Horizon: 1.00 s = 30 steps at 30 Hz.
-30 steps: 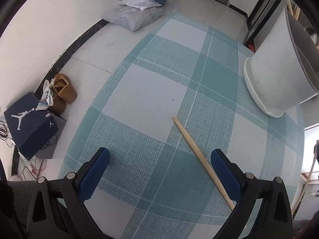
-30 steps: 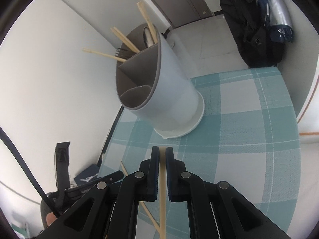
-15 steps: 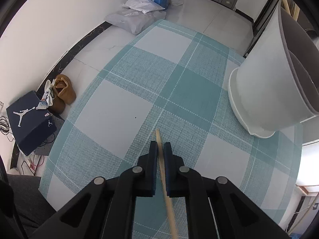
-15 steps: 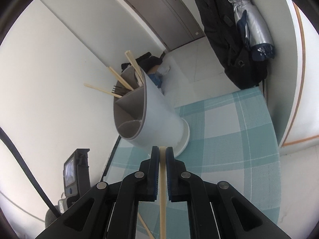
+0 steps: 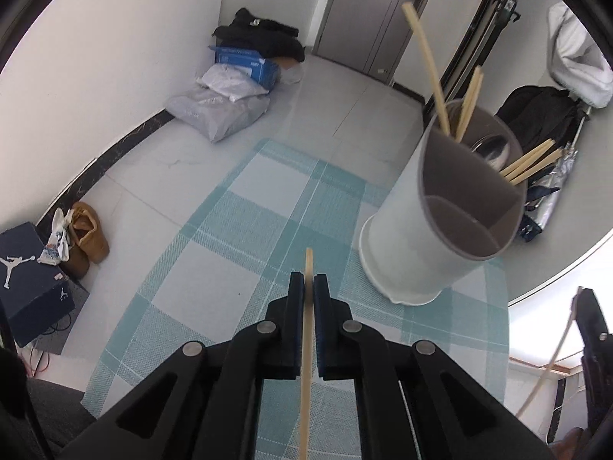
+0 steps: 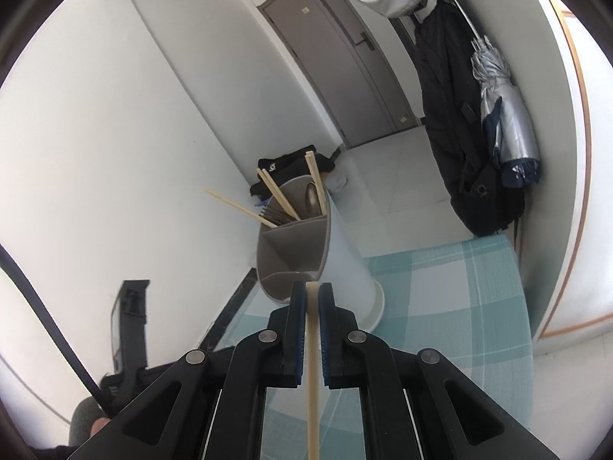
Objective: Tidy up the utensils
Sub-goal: 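Close the left gripper on the last chopstick while the right gripper holds its chopstick, then lift both chopsticks and carry them above the white holder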
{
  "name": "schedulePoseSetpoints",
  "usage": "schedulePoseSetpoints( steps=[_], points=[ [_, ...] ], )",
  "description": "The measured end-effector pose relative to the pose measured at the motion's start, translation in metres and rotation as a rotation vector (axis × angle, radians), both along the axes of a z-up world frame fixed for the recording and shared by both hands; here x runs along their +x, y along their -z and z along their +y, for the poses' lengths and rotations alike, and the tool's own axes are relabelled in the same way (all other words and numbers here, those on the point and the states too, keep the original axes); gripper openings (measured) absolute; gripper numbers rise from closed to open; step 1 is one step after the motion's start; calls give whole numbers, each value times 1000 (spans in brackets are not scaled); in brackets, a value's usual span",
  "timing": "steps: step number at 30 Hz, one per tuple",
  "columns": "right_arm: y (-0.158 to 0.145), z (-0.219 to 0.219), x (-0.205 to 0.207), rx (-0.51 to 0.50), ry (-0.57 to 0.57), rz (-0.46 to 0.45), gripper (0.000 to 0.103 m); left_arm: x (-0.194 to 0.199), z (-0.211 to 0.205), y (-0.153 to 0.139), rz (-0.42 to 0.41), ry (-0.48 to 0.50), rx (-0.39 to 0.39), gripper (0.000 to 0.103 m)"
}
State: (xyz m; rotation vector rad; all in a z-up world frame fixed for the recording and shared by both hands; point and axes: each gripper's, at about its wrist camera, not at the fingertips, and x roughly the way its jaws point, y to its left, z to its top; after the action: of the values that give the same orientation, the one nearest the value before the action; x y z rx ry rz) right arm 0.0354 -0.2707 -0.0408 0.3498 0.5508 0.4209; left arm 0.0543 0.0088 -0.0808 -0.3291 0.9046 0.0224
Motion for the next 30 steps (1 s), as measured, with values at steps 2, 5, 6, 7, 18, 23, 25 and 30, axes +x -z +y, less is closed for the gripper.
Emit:
schedulePoseSetpoints(
  steps=[2, 5, 6, 7, 18, 23, 25, 30],
  points=[
    [-2, 7, -4, -19, -8, -21, 6, -4, -1, -11, -41, 26, -5, 2],
    [-3, 18, -8, -63, -24, -45, 6, -7, 0, -16, -81, 62, 4, 2],
    [-2, 23, -9, -85, -29, -51, 6, -8, -1, -17, -102, 77, 20, 2],
    [-1, 27, -11, -112, -32, -57, 6, -9, -1, -16, -106, 86, 33, 2],
    [-10, 42, -29, -158, -13, -109, 6, -24, 19, -33, -144, 155, -93, 1],
    [-26, 48, -41, -183, 8, -185, 6, -23, 23, -46, -161, 179, -145, 1],
    [-31, 48, -40, -177, 16, -191, 6, -23, 24, -57, -179, 188, -161, 1],
    [-61, 46, -35, -150, 35, -260, 6, -13, 26, -98, -260, 185, -212, 1]
  ],
)
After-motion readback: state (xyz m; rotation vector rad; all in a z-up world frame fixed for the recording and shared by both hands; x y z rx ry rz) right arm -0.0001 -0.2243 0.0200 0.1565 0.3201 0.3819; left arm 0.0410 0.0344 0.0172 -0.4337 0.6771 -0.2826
